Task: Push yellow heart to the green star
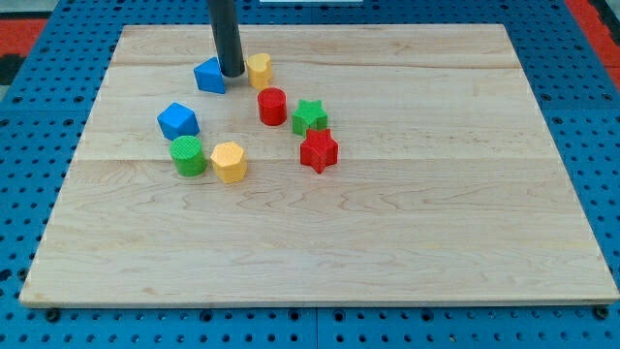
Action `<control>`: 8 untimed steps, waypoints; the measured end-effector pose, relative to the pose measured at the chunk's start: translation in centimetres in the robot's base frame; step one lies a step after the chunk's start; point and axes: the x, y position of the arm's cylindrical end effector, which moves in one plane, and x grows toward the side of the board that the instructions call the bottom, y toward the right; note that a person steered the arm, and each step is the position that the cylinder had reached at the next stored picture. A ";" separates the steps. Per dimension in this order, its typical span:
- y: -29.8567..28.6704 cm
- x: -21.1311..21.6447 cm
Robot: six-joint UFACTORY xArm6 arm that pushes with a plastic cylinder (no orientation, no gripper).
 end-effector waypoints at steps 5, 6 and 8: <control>5.0 -4.2; 5.4 -3.1; 7.5 1.5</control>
